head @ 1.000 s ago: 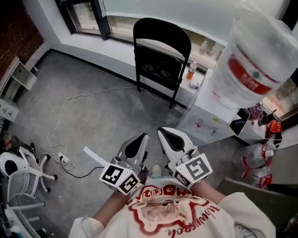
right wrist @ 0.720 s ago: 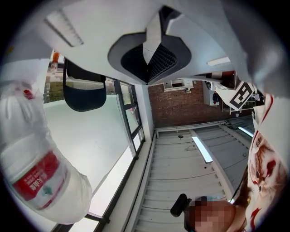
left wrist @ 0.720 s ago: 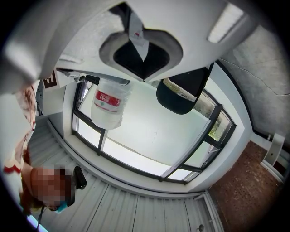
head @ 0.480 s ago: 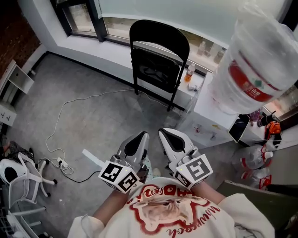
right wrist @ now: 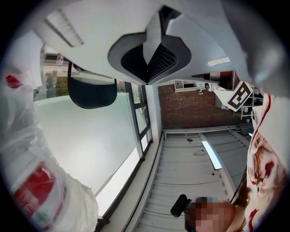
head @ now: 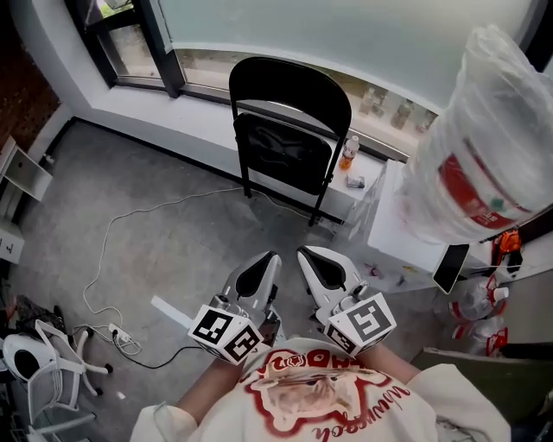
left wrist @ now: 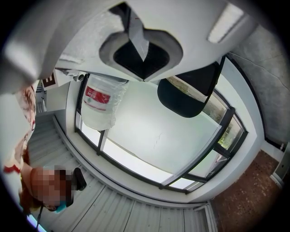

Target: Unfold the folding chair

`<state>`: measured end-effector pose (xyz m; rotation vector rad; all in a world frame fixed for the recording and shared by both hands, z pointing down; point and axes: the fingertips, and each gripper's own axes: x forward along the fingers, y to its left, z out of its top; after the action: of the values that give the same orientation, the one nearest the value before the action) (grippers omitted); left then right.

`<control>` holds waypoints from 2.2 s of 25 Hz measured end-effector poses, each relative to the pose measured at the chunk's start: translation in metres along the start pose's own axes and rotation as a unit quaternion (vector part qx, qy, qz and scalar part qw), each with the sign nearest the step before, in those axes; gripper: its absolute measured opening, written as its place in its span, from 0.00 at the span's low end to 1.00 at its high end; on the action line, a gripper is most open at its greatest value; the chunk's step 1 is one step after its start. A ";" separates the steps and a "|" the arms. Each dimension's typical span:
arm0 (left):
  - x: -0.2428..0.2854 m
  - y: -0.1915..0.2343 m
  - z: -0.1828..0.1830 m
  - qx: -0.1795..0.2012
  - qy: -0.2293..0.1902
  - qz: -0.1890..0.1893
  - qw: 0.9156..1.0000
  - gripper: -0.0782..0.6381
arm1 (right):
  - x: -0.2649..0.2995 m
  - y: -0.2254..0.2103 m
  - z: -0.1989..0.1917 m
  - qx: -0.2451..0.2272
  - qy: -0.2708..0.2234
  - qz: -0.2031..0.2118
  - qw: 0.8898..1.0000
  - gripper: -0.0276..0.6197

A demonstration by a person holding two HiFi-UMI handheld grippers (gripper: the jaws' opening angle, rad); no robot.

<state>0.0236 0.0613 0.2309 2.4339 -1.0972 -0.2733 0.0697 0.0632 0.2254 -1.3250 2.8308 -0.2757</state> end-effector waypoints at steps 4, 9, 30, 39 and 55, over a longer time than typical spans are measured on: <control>0.031 0.033 0.018 0.001 0.008 -0.012 1.000 0.11 | 0.041 -0.023 0.005 0.003 -0.002 -0.014 1.000 0.08; 0.065 0.071 0.046 -0.001 0.017 -0.030 0.999 0.11 | 0.087 -0.042 0.014 0.006 -0.004 -0.033 0.999 0.08; 0.165 0.154 0.046 -0.040 0.084 -0.075 0.993 0.11 | 0.164 -0.147 0.008 0.015 -0.001 -0.165 0.986 0.08; 0.222 0.172 0.035 -0.053 0.079 -0.005 0.995 0.11 | 0.149 -0.219 -0.014 0.034 0.016 -0.211 0.977 0.08; 0.280 0.242 -0.014 -0.146 0.083 0.123 0.978 0.36 | 0.161 -0.319 -0.073 0.080 0.036 -0.304 0.949 0.08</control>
<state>0.0550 -0.2842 0.3607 2.0019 -1.1773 -0.1361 0.2038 -0.2481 0.3601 -2.1419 2.2981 -0.5447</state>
